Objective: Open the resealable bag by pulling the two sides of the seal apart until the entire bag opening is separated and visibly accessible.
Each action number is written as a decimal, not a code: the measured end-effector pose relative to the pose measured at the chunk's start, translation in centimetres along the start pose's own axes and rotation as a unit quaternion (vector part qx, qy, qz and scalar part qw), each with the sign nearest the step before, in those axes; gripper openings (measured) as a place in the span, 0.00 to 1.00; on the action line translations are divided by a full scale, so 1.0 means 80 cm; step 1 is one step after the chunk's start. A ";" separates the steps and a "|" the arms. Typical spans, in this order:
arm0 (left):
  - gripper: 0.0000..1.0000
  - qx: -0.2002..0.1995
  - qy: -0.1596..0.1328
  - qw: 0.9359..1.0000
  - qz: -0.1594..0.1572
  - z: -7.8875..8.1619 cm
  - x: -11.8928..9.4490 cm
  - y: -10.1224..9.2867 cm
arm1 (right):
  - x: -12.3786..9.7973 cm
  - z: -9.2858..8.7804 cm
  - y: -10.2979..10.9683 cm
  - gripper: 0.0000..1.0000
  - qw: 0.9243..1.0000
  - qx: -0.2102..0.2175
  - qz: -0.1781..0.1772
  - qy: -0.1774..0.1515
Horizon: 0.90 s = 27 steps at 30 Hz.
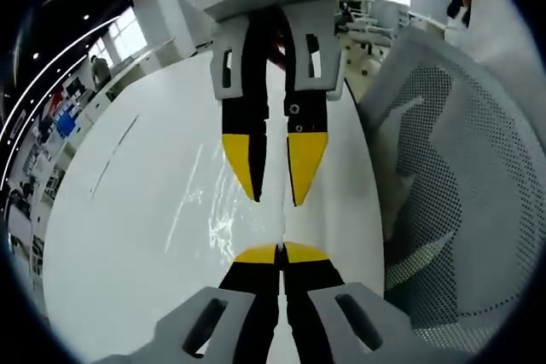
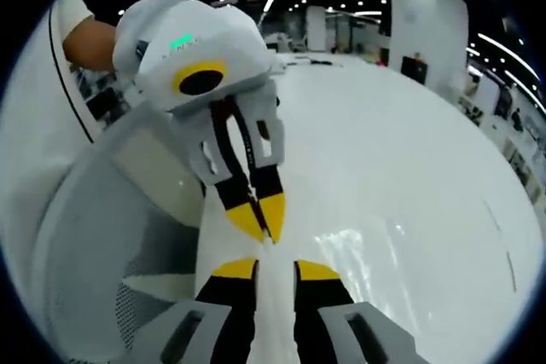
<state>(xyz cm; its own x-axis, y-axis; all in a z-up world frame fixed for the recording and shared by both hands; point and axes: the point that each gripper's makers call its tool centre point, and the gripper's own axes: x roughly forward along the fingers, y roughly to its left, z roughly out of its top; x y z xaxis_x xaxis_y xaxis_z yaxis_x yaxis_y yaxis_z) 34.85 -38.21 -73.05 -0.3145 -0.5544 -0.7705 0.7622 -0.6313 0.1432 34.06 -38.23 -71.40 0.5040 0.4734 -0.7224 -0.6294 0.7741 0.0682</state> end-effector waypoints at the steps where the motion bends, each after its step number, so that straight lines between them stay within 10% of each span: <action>1: 0.00 0.000 -0.001 1.000 -0.001 0.002 0.000 0.000 | 0.004 0.002 0.001 0.11 1.000 -0.004 -0.001 0.000; 27: 0.00 -0.036 -0.004 0.999 -0.006 0.008 0.006 -0.002 | 0.020 -0.001 0.006 0.00 0.999 -0.040 -0.002 0.025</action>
<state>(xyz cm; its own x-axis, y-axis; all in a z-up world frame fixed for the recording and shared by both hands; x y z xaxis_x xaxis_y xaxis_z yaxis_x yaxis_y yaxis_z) 34.21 -38.69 -73.03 -0.3284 -0.5514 -0.7669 0.7972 -0.5972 0.0881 34.55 -37.10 -72.58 0.4782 0.4476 -0.7557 -0.6731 0.7395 0.0121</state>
